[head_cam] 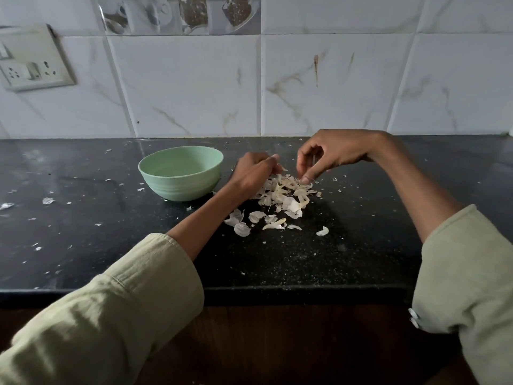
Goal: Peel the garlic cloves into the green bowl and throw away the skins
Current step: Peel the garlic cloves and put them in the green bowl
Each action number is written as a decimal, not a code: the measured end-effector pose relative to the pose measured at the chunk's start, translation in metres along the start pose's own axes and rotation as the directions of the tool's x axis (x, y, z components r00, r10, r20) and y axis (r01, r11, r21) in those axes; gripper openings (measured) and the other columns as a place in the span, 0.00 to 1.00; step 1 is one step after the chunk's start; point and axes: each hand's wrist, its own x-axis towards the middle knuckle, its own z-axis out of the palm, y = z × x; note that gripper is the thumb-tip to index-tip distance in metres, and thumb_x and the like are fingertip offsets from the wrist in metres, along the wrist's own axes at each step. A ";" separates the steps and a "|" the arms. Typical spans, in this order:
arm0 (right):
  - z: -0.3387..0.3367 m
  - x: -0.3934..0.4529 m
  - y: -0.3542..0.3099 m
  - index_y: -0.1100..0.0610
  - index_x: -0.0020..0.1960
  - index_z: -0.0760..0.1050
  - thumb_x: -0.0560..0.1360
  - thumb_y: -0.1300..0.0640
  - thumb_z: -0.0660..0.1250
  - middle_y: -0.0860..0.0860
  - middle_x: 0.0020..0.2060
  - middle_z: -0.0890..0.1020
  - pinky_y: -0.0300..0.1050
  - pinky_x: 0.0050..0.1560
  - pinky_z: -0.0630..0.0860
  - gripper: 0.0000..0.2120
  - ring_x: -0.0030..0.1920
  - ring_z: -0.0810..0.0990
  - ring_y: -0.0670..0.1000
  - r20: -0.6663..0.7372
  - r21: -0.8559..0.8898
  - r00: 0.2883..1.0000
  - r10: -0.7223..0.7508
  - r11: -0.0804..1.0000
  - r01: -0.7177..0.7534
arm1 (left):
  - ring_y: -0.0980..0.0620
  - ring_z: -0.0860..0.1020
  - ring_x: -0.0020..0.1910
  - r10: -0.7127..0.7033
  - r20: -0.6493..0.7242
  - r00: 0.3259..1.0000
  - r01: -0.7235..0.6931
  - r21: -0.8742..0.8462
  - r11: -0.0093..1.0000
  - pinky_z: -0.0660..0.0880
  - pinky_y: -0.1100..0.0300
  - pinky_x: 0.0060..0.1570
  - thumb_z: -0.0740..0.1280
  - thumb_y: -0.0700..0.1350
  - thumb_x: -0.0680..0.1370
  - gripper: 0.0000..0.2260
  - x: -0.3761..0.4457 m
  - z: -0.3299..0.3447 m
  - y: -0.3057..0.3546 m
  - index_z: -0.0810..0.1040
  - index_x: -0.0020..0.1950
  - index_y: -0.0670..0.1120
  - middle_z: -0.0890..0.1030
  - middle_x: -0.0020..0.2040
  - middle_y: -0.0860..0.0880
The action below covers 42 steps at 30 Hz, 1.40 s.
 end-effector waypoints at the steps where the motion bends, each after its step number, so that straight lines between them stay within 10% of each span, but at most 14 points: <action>1: -0.001 -0.002 0.000 0.50 0.52 0.85 0.71 0.49 0.80 0.51 0.47 0.87 0.47 0.48 0.76 0.12 0.47 0.83 0.49 0.054 0.005 0.999 0.001 1.000 -0.002 | 0.52 0.83 0.50 0.002 0.007 1.000 -0.002 0.000 1.000 0.77 0.61 0.51 0.62 0.49 0.86 0.16 0.000 0.000 0.000 0.86 0.53 0.40 0.87 0.51 0.46; 9: 0.014 0.009 -0.002 0.52 0.54 0.85 0.74 0.56 0.78 0.54 0.47 0.87 0.63 0.56 0.78 0.09 0.50 0.84 0.60 0.141 -0.072 0.990 -0.022 0.997 0.032 | 0.56 0.83 0.48 0.019 0.013 1.000 -0.019 0.017 1.000 0.77 0.61 0.53 0.64 0.49 0.86 0.15 0.001 0.001 0.000 0.86 0.52 0.42 0.87 0.50 0.48; 14: 0.013 0.007 -0.002 0.55 0.52 0.84 0.76 0.57 0.76 0.51 0.46 0.87 0.56 0.52 0.79 0.05 0.46 0.84 0.54 0.087 -0.039 0.996 -0.024 0.999 0.027 | 0.54 0.84 0.51 0.039 0.023 0.999 -0.040 0.043 0.998 0.78 0.58 0.55 0.66 0.49 0.84 0.13 0.000 0.001 0.001 0.86 0.51 0.43 0.87 0.50 0.48; 27: 0.013 0.006 -0.002 0.56 0.51 0.84 0.74 0.56 0.78 0.54 0.46 0.88 0.46 0.48 0.77 0.08 0.45 0.84 0.49 0.111 -0.026 0.993 0.031 0.999 -0.028 | 0.62 0.76 0.36 0.064 0.027 0.998 -0.067 0.133 0.989 0.66 0.77 0.28 0.68 0.47 0.83 0.11 0.003 0.003 -0.004 0.86 0.52 0.41 0.83 0.42 0.53; 35: 0.001 0.004 0.002 0.55 0.54 0.86 0.73 0.54 0.79 0.57 0.45 0.87 0.39 0.42 0.77 0.11 0.41 0.81 0.49 -0.181 0.194 0.983 -0.032 0.979 0.067 | 0.35 0.83 0.54 0.103 0.080 0.992 -0.106 0.038 0.994 0.81 0.43 0.57 0.69 0.54 0.82 0.14 0.001 -0.002 -0.004 0.87 0.49 0.44 0.88 0.47 0.47; 42: 0.005 0.005 0.004 0.59 0.56 0.85 0.74 0.59 0.78 0.60 0.47 0.87 0.35 0.43 0.80 0.12 0.45 0.84 0.51 -0.230 0.234 0.972 -0.052 0.966 0.107 | 0.62 0.80 0.38 0.190 0.057 0.980 -0.193 0.049 0.980 0.73 0.68 0.41 0.76 0.51 0.78 0.10 0.005 -0.002 -0.006 0.88 0.49 0.45 0.86 0.40 0.55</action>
